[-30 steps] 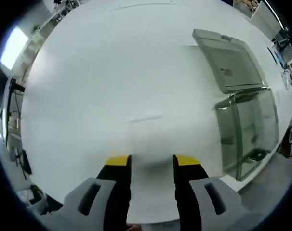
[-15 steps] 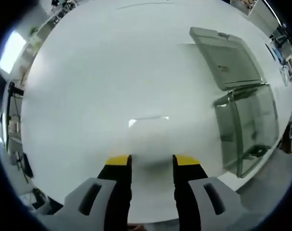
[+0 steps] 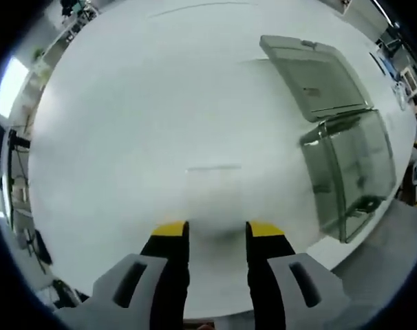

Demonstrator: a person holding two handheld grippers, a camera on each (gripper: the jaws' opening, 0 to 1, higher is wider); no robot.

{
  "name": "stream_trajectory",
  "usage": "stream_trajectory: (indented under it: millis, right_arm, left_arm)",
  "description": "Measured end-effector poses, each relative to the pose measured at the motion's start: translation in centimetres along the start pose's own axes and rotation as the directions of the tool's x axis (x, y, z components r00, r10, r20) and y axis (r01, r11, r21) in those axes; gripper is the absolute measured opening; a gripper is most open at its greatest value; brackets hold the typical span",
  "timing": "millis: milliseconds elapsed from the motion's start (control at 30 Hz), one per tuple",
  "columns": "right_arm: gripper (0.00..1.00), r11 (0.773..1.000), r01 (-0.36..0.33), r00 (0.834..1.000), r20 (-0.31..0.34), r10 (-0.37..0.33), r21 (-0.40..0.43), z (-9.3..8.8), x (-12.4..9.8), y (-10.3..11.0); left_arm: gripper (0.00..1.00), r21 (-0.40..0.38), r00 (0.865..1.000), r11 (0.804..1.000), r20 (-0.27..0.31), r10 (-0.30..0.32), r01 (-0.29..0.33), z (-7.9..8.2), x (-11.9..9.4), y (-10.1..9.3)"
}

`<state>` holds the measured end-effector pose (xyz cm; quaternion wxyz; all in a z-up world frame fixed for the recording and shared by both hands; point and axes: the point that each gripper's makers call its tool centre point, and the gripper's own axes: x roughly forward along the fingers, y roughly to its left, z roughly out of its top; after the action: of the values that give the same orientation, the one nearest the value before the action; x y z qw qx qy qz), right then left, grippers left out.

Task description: Insert the divider into the dual guide fixture by aligning both edges with the guide slots and pushing it downward to the bottom, including one-sided entry, uneven engagement, binding, and posture correction.

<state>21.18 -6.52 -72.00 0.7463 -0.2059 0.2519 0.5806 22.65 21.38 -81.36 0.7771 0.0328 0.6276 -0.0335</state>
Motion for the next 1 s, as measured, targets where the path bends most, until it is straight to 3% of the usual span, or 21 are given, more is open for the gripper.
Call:
stream_trajectory:
  millis: [600, 1000]
  right_arm:
    - [0.47, 1.000, -0.008, 1.000, 0.015, 0.007, 0.022, 0.4, 0.0, -0.2]
    - [0.47, 0.998, -0.024, 0.999, 0.044, 0.021, 0.065, 1.1, 0.0, -0.3]
  left_arm:
    - [0.29, -0.038, 0.993, 0.993, 0.057, -0.105, 0.108, 0.6, -1.4, -0.7]
    - [0.29, -0.114, 0.973, 0.972, 0.124, -0.192, 0.207, 0.3, -2.5, -0.8]
